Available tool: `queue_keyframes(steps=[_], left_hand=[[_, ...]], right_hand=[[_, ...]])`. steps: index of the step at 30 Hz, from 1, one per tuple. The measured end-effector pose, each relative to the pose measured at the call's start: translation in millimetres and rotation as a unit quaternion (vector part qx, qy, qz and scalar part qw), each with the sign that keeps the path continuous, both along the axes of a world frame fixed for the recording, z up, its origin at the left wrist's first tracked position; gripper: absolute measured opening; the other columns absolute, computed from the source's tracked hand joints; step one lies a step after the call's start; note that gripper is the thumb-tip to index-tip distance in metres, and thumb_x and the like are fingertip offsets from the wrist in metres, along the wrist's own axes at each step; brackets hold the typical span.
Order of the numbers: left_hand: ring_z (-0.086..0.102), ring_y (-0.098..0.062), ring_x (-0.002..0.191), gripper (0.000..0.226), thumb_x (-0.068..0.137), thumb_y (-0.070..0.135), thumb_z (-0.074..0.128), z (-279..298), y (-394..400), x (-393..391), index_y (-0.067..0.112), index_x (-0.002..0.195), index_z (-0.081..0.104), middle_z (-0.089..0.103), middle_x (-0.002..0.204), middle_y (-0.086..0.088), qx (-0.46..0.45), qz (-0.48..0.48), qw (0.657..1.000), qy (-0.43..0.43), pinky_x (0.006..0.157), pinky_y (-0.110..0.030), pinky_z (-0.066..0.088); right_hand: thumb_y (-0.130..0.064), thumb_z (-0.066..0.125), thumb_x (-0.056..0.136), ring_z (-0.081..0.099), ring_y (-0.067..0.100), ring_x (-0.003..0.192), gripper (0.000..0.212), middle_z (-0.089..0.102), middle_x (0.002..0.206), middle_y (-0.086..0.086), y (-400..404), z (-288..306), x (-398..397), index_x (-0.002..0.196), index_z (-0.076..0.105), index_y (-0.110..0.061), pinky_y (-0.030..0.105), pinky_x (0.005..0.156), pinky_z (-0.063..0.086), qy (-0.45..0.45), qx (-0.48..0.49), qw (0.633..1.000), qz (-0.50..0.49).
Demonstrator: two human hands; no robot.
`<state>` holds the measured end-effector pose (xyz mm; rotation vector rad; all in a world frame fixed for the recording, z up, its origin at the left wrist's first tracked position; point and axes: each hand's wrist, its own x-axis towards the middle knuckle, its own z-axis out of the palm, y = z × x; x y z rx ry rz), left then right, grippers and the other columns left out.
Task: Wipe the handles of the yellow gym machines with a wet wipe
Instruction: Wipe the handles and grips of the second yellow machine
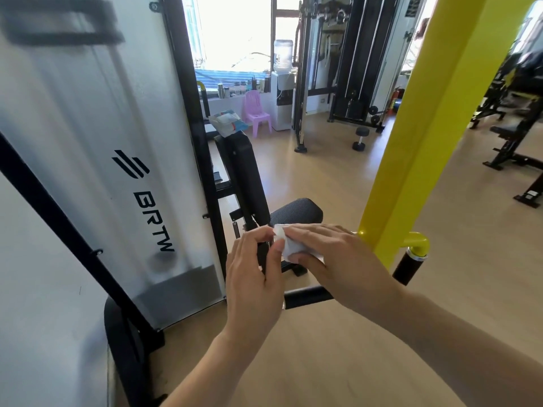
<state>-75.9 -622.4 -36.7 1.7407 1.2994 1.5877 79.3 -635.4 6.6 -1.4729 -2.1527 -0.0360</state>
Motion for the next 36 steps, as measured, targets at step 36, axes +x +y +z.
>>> queue_keyframes(steps=[36], left_hand=[[0.062, -0.009, 0.103, 0.007, 0.097, 0.043, 0.049, 8.5, 0.3, -5.8, 0.042, 0.1, 0.056, 0.066, 0.1, 0.018, 0.005, -0.018, 1.0, 0.012, 0.091, -0.034, 0.05]], right_hand=[[-0.045, 0.057, 0.096, 0.064, 0.019, 0.089, 0.035, 0.068, 0.103, 0.001, 16.5, 7.0, -8.2, 0.115, 0.052, -0.015, 0.033, 0.083, 0.045, -0.128, 0.018, 0.991, 0.03]])
